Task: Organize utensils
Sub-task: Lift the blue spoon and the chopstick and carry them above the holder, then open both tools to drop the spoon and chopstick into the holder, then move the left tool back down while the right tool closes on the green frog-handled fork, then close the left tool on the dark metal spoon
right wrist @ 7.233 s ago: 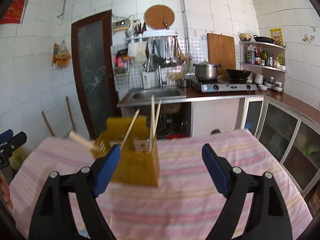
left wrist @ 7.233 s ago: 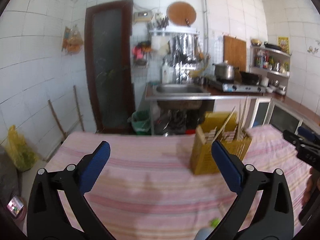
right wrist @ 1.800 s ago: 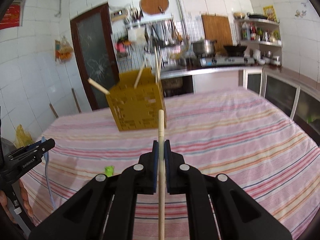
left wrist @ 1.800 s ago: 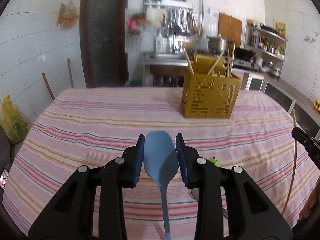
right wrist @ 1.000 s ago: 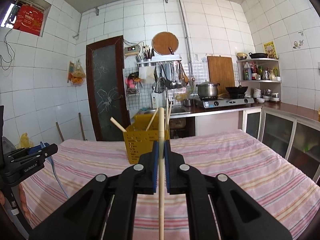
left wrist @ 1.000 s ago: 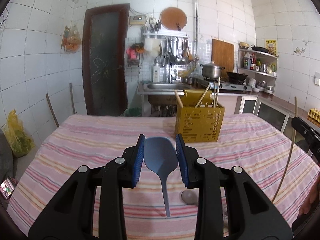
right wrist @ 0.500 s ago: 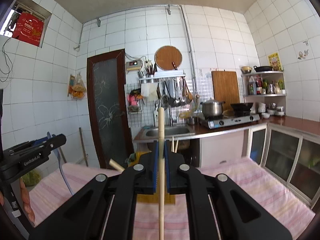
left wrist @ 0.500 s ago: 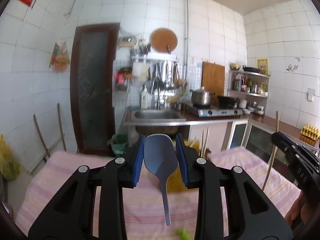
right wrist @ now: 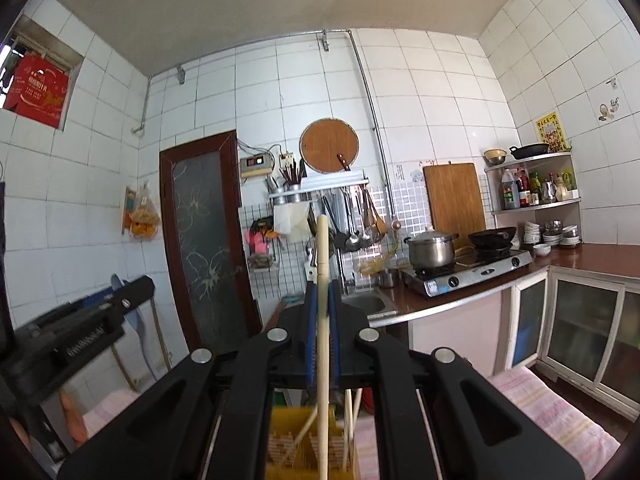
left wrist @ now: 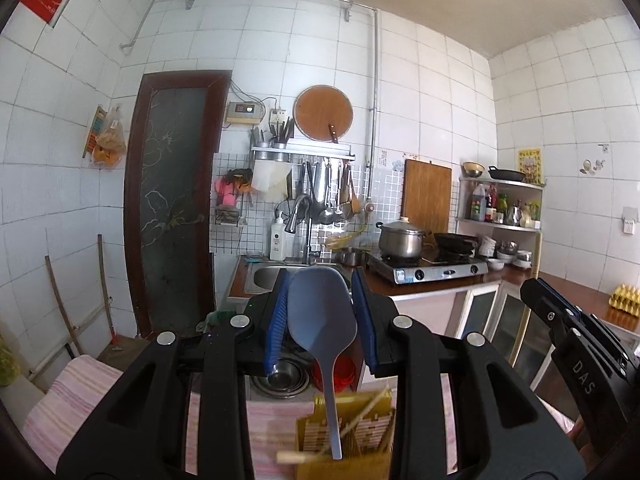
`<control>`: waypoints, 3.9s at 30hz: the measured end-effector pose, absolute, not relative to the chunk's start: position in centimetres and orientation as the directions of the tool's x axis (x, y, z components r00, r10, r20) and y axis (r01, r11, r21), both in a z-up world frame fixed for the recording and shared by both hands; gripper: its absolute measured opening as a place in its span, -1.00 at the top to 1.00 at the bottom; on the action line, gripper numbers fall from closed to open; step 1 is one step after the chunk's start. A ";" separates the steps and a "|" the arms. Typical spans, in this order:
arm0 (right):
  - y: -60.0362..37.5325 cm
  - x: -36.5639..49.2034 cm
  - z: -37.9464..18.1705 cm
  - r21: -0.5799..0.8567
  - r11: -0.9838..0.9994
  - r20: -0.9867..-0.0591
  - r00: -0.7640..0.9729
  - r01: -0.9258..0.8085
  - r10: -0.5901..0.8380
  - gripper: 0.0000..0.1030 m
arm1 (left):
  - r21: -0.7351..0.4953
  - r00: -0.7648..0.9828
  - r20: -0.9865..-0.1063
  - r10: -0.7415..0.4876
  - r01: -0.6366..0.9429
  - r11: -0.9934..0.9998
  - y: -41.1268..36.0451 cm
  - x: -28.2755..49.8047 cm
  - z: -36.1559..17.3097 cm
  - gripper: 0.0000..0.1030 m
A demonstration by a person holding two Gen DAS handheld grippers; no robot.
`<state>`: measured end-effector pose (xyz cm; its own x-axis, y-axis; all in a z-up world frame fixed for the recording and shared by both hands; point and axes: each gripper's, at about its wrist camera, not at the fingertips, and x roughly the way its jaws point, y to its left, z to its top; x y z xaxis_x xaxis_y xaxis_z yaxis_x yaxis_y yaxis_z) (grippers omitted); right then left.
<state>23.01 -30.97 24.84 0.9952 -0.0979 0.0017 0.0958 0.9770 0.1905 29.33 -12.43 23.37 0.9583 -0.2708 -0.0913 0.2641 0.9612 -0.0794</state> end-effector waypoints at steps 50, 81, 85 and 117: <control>-25.8 11.3 8.6 0.150 0.987 -0.469 0.883 0.053 0.024 -0.52 | -0.026 0.843 -0.527 -0.106 0.109 0.994 -0.6 17.9 3.9 -0.90; -18.8 16.4 -0.6 0.059 0.996 -0.784 0.616 -0.063 0.085 0.65 | -0.010 0.699 -0.715 -0.028 0.029 1.000 -0.5 19.5 -2.9 -0.90; -20.6 15.9 -0.4 0.075 0.996 -0.785 0.614 -0.040 0.084 0.66 | -0.039 0.679 -0.731 -0.061 0.048 0.998 -1.8 19.1 -2.7 -0.90; -29.8 13.1 -0.6 0.087 0.990 -0.795 0.606 0.113 0.000 0.68 | -0.016 0.550 -0.833 -0.055 0.075 0.997 -11.5 19.5 -5.0 0.32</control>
